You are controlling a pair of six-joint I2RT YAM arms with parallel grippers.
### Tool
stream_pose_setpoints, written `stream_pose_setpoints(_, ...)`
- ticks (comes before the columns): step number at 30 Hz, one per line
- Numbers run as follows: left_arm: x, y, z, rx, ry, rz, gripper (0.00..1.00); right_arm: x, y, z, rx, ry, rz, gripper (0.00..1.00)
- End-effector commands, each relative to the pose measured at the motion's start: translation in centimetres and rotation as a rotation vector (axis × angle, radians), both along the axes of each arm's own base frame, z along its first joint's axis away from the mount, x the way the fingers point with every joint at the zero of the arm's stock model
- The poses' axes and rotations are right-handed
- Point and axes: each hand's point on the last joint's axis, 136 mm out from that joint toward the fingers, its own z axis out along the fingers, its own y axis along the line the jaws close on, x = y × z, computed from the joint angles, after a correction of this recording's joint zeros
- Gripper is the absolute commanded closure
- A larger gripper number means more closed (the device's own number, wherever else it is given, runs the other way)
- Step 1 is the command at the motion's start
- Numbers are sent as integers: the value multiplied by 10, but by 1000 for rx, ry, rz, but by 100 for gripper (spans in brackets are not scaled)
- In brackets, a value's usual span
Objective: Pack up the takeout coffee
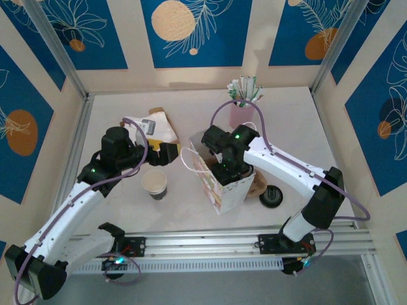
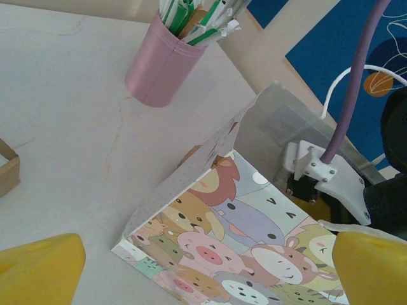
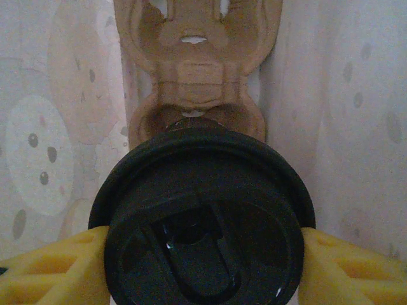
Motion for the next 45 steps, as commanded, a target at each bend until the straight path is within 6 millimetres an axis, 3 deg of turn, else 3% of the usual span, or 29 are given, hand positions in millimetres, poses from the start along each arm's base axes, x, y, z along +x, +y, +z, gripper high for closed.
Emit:
stream_pose_setpoints(1, -2, -5, 6, -6, -36, -25, 0, -6, -1, -1, -3, 47, -7, 42)
stream_pose_setpoints(45, -1, -6, 7, -10, -39, -30, 0, -7, -3, -2, -10, 64, -14, 42)
